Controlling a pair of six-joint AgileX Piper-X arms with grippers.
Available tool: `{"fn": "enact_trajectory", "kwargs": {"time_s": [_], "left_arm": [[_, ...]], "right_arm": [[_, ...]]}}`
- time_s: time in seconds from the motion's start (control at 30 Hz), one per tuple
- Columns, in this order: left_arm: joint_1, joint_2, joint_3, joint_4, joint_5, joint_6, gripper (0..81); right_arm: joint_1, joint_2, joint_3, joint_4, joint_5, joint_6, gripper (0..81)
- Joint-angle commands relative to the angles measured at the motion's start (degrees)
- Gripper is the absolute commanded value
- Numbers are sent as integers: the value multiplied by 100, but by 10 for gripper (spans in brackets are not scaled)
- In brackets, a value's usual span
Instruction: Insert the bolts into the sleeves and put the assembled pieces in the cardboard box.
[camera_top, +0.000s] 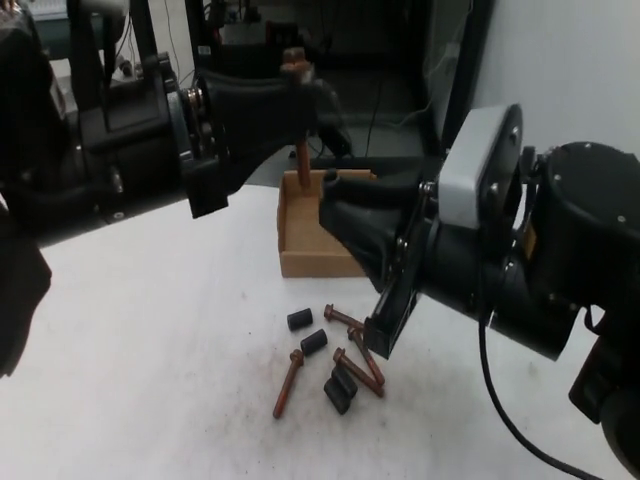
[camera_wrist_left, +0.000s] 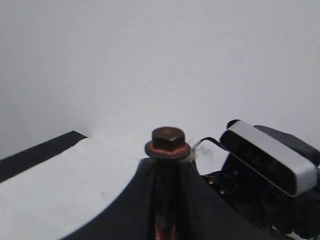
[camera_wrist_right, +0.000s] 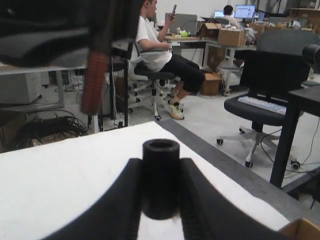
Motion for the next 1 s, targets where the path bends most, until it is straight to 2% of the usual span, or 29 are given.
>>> {"fn": "enact_trajectory", "kwargs": {"time_s": [0.0,0.1,0.27,0.43,0.7,0.83,0.97], "left_arm": [[-15,-21,-18,-117,-259,165,4],[-15,-21,-18,-117,-521,241,4],[-15,-21,-18,-117,-575,239,4],[-15,-21,-18,-139,-563,206,4],[-15,-21,19,-1471,-521,-156,4],[-15,-21,461,-1403,-653,-76,4],[-15,-21,947,-1796,-652,-89,4]], "right_arm": [[61,-12,-29,-450,-315,-64,8],[201,-12,-29,-321,-393,-64,8],[420,-12,-29,-179,-376,-64,8],[407,-12,-29,-180,-256,-31,8],[401,-12,-29,355,-141,-32,8],[401,-12,-29,382,-141,-21,8],[401,-12,-29,371,-152,396,8]]}}
